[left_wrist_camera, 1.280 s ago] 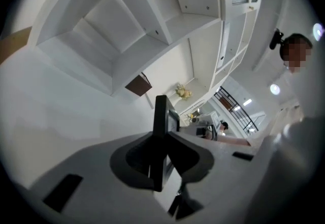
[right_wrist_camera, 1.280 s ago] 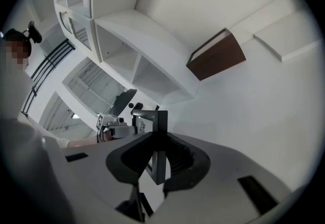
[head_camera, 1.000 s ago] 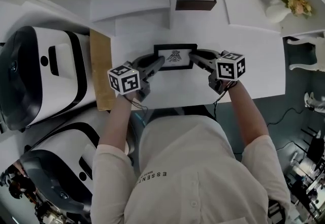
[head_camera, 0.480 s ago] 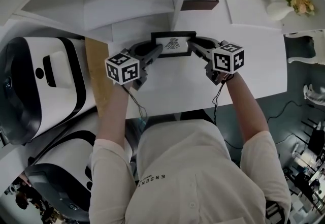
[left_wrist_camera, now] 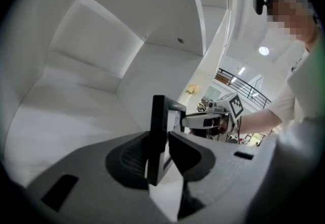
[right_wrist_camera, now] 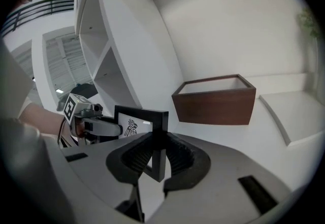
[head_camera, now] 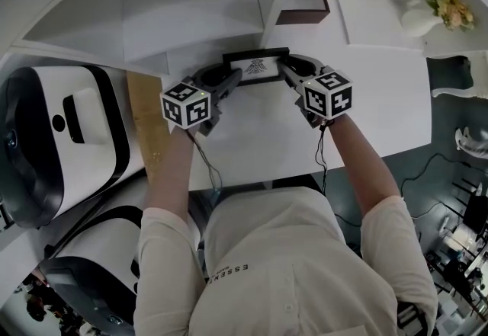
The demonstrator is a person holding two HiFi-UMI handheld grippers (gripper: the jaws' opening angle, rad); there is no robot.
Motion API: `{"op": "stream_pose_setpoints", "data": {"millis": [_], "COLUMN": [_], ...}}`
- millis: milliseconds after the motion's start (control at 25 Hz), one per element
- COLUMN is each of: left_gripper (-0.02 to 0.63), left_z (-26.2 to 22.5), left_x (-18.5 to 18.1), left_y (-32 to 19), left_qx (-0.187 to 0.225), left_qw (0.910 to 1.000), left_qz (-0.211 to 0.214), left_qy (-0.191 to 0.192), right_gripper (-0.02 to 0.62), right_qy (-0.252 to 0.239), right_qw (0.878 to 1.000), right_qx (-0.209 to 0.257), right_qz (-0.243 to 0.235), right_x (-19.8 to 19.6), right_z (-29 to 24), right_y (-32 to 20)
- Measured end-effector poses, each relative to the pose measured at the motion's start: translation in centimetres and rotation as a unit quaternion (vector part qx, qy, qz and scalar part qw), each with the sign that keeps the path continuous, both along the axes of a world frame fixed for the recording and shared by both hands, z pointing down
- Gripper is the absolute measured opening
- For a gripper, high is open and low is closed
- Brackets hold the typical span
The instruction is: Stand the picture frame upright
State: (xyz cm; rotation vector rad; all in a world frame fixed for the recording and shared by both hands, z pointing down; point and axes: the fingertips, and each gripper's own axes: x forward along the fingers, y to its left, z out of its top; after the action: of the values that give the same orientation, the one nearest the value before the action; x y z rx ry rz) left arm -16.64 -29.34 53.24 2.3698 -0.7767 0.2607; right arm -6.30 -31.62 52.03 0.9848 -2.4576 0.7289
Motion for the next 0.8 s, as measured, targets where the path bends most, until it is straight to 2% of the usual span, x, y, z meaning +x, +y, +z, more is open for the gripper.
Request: {"op": "stream_pose_setpoints", "data": {"millis": [160, 320, 600, 800], "left_gripper": [0.095, 0.097, 0.104, 0.112], "left_z": [0.6, 0.7, 2.0, 2.3], "left_x": [0.0, -0.1, -1.1, -1.5], "left_y": [-0.3, -0.6, -0.9, -1.6], "left_qx": [0.022, 0.036, 0.024, 0.051], "left_qw": [0.9991, 0.9975, 0.9965, 0.9911], "left_qz": [0.02, 0.031, 0.02, 0.021], "left_qy": [-0.03, -0.052, -0.077, -0.121], "right_gripper": [0.089, 0.091, 0.091, 0.091], "right_qy": [0.022, 0.02, 0.038, 0.059], "right_qw": [0.999, 0.999, 0.998, 0.995], "right_qx": [0.036, 0.045, 0.047, 0.075], "right_qz": [-0.003, 0.011, -0.001, -0.009], "right_x": [-0.2, -0.1, -1.1, -1.6], "right_z": [0.3, 0.6, 1.5, 1.4], "right_y": [-0.4, -0.6, -0.4, -0.6]}}
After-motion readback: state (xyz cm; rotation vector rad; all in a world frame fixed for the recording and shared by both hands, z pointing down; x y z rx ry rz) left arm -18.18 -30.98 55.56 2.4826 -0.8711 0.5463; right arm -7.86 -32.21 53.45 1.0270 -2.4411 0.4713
